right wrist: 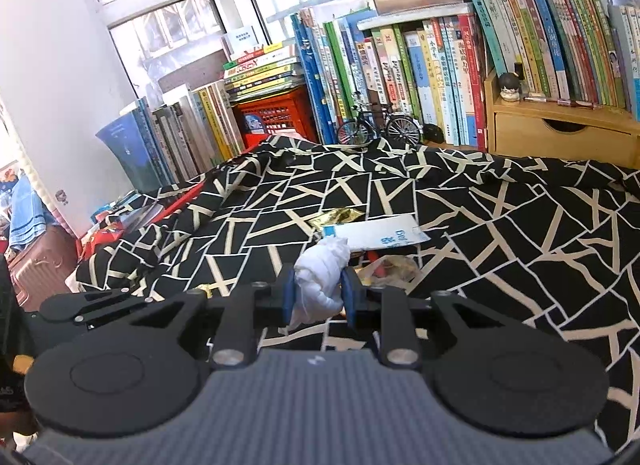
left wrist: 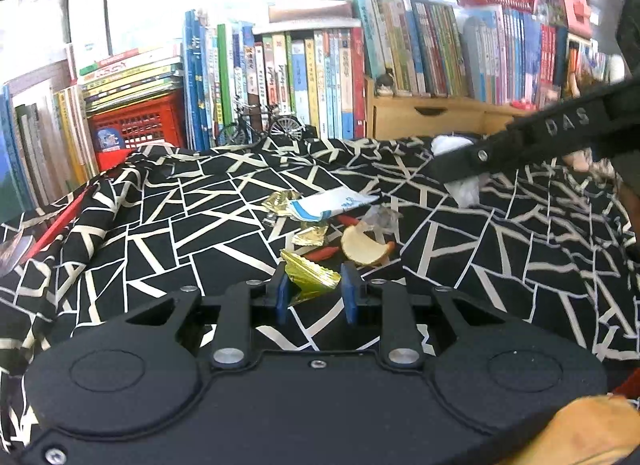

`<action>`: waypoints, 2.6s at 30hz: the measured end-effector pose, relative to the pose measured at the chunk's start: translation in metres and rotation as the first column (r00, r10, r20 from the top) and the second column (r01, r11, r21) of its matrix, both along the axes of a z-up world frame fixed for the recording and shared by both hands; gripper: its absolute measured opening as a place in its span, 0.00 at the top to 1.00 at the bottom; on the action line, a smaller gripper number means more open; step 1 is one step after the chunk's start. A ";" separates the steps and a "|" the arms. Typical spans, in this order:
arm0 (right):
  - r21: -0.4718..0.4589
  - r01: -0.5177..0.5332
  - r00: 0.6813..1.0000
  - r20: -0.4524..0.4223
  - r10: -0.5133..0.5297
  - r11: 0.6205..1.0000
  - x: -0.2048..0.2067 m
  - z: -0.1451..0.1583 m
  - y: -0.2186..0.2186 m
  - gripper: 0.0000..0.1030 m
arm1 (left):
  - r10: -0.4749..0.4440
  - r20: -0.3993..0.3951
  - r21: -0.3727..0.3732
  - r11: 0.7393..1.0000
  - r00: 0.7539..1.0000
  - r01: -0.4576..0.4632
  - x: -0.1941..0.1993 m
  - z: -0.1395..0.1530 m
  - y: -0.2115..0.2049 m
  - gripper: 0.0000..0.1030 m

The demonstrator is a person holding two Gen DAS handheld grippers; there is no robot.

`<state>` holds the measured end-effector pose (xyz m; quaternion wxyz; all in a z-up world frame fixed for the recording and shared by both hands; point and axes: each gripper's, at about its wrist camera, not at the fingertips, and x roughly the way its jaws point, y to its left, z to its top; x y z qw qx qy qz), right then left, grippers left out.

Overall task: Collect trash
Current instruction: 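Carry the white tissue and yellow-green wrapper over to the black bin, then open the left gripper over the black bin to drop the yellow-green wrapper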

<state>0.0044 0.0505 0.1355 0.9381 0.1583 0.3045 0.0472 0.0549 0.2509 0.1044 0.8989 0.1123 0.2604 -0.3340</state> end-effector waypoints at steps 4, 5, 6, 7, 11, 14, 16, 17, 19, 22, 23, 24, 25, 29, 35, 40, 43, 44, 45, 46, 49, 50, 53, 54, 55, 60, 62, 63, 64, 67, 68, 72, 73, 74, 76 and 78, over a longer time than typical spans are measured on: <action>-0.052 -0.004 1.000 0.019 0.005 0.999 -0.010 0.008 0.020 0.69 | -0.017 0.014 -0.017 1.000 1.000 0.017 -0.004 0.006 0.019 0.76; -0.059 0.005 1.000 0.024 -0.004 0.998 -0.013 0.010 0.024 0.69 | -0.024 0.019 -0.015 1.000 1.000 0.024 -0.005 0.007 0.024 0.76; -0.059 0.018 0.999 0.031 -0.016 0.998 -0.015 0.012 0.028 0.69 | -0.030 0.019 -0.018 0.999 0.999 0.030 -0.007 0.008 0.030 0.76; -0.055 0.034 0.999 0.038 -0.032 0.998 -0.019 0.013 0.032 0.69 | -0.034 0.019 -0.024 0.999 0.999 0.034 -0.008 0.010 0.037 0.76; -0.041 0.090 0.994 0.064 -0.087 0.995 -0.033 0.021 0.049 0.69 | -0.051 0.052 -0.022 0.998 0.997 0.052 -0.017 0.018 0.062 0.76; -0.055 0.106 0.991 0.084 -0.101 0.993 -0.043 0.027 0.065 0.69 | -0.052 0.069 -0.049 0.997 0.996 0.055 -0.022 0.024 0.082 0.76; -0.072 0.111 0.990 0.091 -0.105 0.991 -0.048 0.029 0.076 0.69 | -0.020 0.056 -0.072 0.997 0.998 0.024 -0.021 0.027 0.097 0.76; -0.077 0.115 0.990 0.093 -0.108 0.990 -0.050 0.029 0.081 0.69 | -0.002 0.056 -0.077 0.997 0.998 0.006 -0.020 0.027 0.105 0.76; -0.077 0.131 0.988 0.093 -0.124 0.988 -0.054 0.029 0.091 0.69 | 0.019 0.063 -0.077 0.997 0.998 -0.014 -0.019 0.027 0.122 0.76; -0.066 0.155 0.985 0.091 -0.149 0.986 -0.060 0.030 0.107 0.69 | 0.040 0.063 -0.091 0.995 0.997 -0.034 -0.021 0.029 0.150 0.76; -0.060 0.155 0.985 0.091 -0.149 0.986 -0.063 0.030 0.114 0.69 | 0.045 0.065 -0.088 0.995 0.997 -0.040 -0.023 0.029 0.160 0.76; -0.060 0.151 0.985 0.091 -0.146 0.987 -0.065 0.029 0.120 0.69 | 0.049 0.068 -0.086 0.995 0.997 -0.043 -0.024 0.029 0.168 0.76; -0.065 0.145 0.986 0.087 -0.140 0.987 -0.067 0.028 0.127 0.69 | 0.051 0.067 -0.085 0.995 0.996 -0.046 -0.027 0.029 0.177 0.76; -0.080 0.110 0.992 0.075 -0.104 0.991 -0.072 0.026 0.159 0.69 | 0.060 0.054 -0.075 0.996 0.997 -0.056 -0.036 0.024 0.208 0.76; -0.058 0.056 0.997 0.058 -0.052 0.997 -0.080 0.022 0.200 0.69 | 0.071 0.027 -0.050 0.996 0.997 -0.069 -0.051 0.013 0.247 0.76; -0.092 -0.012 0.999 0.033 0.015 0.996 -0.082 0.015 0.234 0.69 | 0.103 -0.019 -0.044 0.994 0.994 -0.104 -0.060 0.000 0.276 0.76; -0.073 -0.052 0.999 0.012 0.053 0.996 -0.081 0.010 0.250 0.69 | 0.138 -0.057 -0.037 0.989 0.989 -0.140 -0.061 -0.011 0.292 0.76; -0.066 -0.061 0.998 0.008 0.061 0.996 -0.081 0.009 0.255 0.69 | 0.146 -0.069 -0.032 0.988 0.987 -0.148 -0.063 -0.016 0.297 0.76; -0.062 -0.072 0.997 0.001 0.072 0.995 -0.080 0.007 0.261 0.69 | 0.150 -0.080 -0.025 0.988 0.985 -0.153 -0.064 -0.020 0.302 0.76; -0.063 -0.084 0.996 -0.007 0.084 0.994 -0.080 0.005 0.269 0.69 | 0.154 -0.091 -0.017 0.988 0.984 -0.156 -0.065 -0.024 0.307 0.76; -0.066 -0.120 0.993 -0.027 0.118 0.991 -0.081 -0.003 0.291 0.70 | 0.165 -0.136 0.001 0.986 0.977 -0.167 -0.066 -0.035 0.322 0.76; -0.062 -0.130 0.991 -0.033 0.129 0.989 -0.081 -0.005 0.298 0.70 | 0.170 -0.152 0.007 0.985 0.974 -0.171 -0.066 -0.039 0.326 0.76; -0.062 -0.160 0.986 -0.051 0.157 0.985 -0.083 -0.011 0.316 0.70 | 0.184 -0.193 0.031 0.983 0.964 -0.181 -0.061 -0.051 0.336 0.76; -0.063 -0.168 0.985 -0.056 0.165 0.984 -0.083 -0.013 0.320 0.70 | 0.189 -0.200 0.044 0.982 0.961 -0.184 -0.059 -0.055 0.337 0.76; -0.064 -0.174 0.983 -0.062 0.170 0.983 -0.083 -0.013 0.322 0.70 | 0.193 -0.205 0.055 0.981 0.960 -0.185 -0.058 -0.058 0.338 0.76; -0.054 -0.167 0.984 -0.080 0.162 0.985 -0.080 -0.016 0.323 0.70 | 0.193 -0.217 0.084 0.980 0.957 -0.179 -0.047 -0.070 0.335 0.75; -0.054 -0.157 0.985 -0.082 0.152 0.986 -0.078 -0.016 0.323 0.70 | 0.191 -0.222 0.083 0.981 0.956 -0.177 -0.042 -0.072 0.333 0.75; -0.052 -0.153 0.986 -0.082 0.148 0.987 -0.077 -0.015 0.322 0.70 | 0.185 -0.221 0.083 0.982 0.957 -0.171 -0.040 -0.072 0.332 0.74; -0.049 -0.151 0.986 -0.082 0.147 0.987 -0.076 -0.015 0.322 0.70 | 0.184 -0.227 0.086 0.982 0.956 -0.169 -0.038 -0.072 0.331 0.72; -0.049 -0.150 0.986 -0.081 0.145 0.988 -0.074 -0.014 0.320 0.70 | 0.192 -0.222 0.100 0.980 0.956 -0.174 -0.035 -0.073 0.327 0.56; -0.050 -0.148 0.986 -0.081 0.144 0.988 -0.074 -0.014 0.320 0.70 | 0.197 -0.216 0.102 0.979 0.956 -0.178 -0.034 -0.073 0.327 0.55; -0.048 -0.146 0.986 -0.084 0.142 0.988 -0.073 -0.013 0.320 0.70 | 0.223 -0.218 0.106 0.973 0.950 -0.204 -0.030 -0.075 0.328 0.50; -0.047 -0.146 0.986 -0.085 0.141 0.988 -0.073 -0.014 0.320 0.70 | 0.228 -0.216 0.107 0.972 0.950 -0.209 -0.030 -0.075 0.329 0.49; -0.046 -0.145 0.986 -0.086 0.141 0.988 -0.073 -0.014 0.320 0.70 | 0.233 -0.214 0.109 0.971 0.949 -0.214 -0.030 -0.075 0.330 0.49; -0.043 -0.145 0.986 -0.087 0.141 0.988 -0.073 -0.015 0.320 0.69 | 0.240 -0.216 0.110 0.969 0.946 -0.221 -0.029 -0.075 0.333 0.48; -0.037 -0.148 0.986 -0.090 0.144 0.988 -0.072 -0.016 0.321 0.69 | 0.247 -0.219 0.110 0.968 0.944 -0.227 -0.030 -0.074 0.336 0.48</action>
